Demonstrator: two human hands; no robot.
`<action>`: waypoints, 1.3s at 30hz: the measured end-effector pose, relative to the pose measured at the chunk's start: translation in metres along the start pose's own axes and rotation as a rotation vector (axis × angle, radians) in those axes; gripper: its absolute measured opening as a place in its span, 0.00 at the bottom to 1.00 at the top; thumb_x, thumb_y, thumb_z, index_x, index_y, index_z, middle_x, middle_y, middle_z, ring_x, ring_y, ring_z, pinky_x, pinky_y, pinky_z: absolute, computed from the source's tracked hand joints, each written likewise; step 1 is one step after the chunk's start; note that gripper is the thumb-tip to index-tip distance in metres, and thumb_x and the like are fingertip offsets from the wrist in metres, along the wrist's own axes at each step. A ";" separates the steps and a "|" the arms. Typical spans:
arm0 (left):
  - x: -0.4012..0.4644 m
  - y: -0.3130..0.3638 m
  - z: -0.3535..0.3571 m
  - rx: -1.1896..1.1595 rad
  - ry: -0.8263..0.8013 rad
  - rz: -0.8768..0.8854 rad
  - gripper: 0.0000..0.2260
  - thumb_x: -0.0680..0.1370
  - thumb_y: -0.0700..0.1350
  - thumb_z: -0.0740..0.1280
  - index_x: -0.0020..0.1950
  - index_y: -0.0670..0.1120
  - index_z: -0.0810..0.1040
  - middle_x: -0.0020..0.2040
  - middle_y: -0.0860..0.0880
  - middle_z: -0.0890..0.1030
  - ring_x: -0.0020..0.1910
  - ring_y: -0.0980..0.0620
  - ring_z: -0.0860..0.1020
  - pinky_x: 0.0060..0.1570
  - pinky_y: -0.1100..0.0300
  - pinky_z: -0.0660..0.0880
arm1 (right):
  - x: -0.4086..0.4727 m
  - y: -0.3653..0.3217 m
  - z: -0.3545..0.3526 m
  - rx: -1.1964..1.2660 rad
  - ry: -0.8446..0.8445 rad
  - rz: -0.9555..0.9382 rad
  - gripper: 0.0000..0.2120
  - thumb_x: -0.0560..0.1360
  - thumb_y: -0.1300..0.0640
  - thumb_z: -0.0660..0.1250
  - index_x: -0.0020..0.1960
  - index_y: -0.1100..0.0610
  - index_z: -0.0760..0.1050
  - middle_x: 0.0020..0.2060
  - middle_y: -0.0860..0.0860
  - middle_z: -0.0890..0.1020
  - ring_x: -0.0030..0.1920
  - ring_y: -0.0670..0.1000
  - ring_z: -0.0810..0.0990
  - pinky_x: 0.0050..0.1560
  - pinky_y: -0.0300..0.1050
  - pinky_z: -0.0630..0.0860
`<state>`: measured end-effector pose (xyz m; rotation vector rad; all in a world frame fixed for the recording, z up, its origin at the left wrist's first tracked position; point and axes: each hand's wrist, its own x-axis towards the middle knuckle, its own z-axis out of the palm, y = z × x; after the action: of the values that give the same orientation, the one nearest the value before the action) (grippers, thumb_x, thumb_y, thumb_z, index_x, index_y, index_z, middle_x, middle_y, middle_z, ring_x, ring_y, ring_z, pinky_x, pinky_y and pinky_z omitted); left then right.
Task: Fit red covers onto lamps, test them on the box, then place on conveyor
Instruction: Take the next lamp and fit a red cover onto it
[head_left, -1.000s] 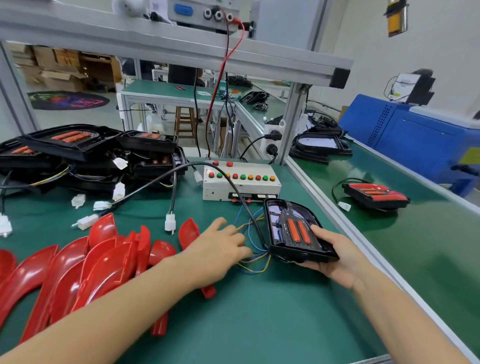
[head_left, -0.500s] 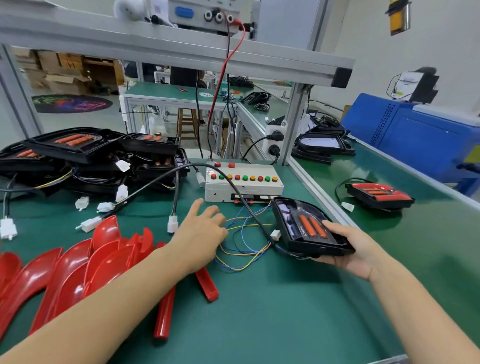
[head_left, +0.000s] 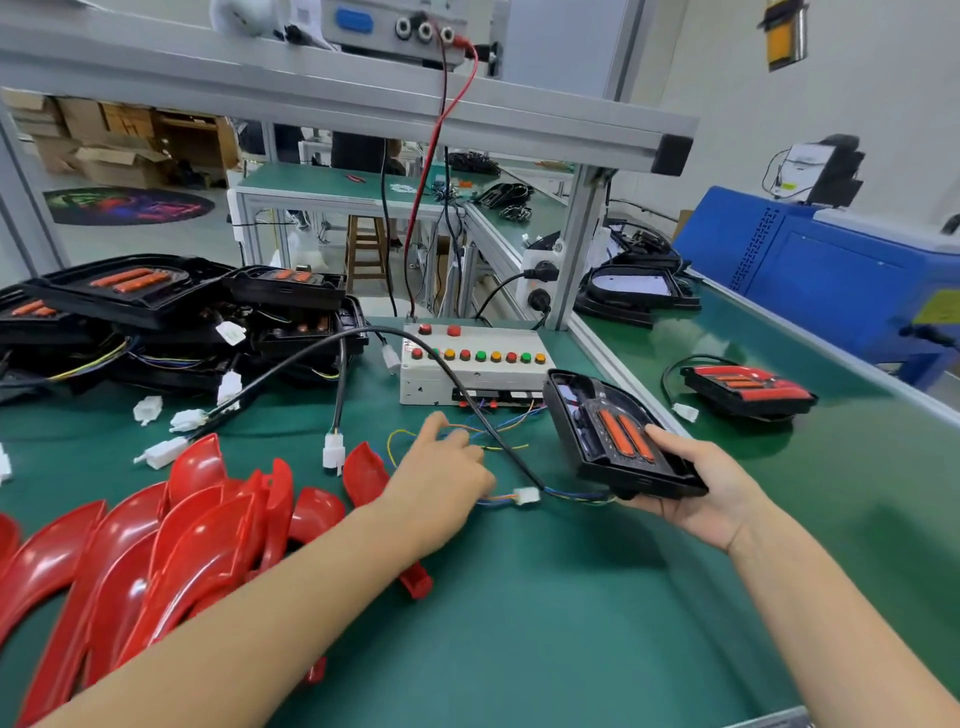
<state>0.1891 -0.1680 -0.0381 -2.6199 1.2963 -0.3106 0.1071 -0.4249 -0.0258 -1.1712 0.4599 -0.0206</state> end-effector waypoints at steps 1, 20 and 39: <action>0.000 -0.008 0.000 0.037 0.024 -0.008 0.16 0.73 0.35 0.60 0.54 0.50 0.78 0.51 0.49 0.76 0.58 0.46 0.69 0.69 0.46 0.49 | 0.000 0.000 0.001 -0.012 -0.002 -0.006 0.14 0.78 0.57 0.61 0.45 0.60 0.84 0.41 0.58 0.86 0.34 0.55 0.85 0.30 0.52 0.82; -0.036 -0.080 -0.028 -0.323 -0.058 -0.096 0.15 0.71 0.39 0.65 0.51 0.57 0.81 0.54 0.56 0.79 0.56 0.55 0.75 0.58 0.57 0.67 | -0.002 0.020 0.025 -0.790 0.160 -0.157 0.12 0.78 0.54 0.66 0.61 0.52 0.76 0.52 0.48 0.84 0.50 0.49 0.82 0.51 0.45 0.76; -0.051 -0.059 -0.026 -0.284 -0.013 0.047 0.15 0.79 0.51 0.61 0.65 0.64 0.71 0.57 0.62 0.72 0.66 0.63 0.62 0.70 0.53 0.37 | -0.009 0.029 0.052 -1.031 0.140 -0.215 0.24 0.78 0.44 0.64 0.72 0.48 0.67 0.60 0.44 0.74 0.55 0.45 0.71 0.55 0.39 0.64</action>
<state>0.1964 -0.0939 -0.0026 -2.8081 1.4939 -0.1079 0.1110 -0.3657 -0.0324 -2.2414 0.4731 -0.0560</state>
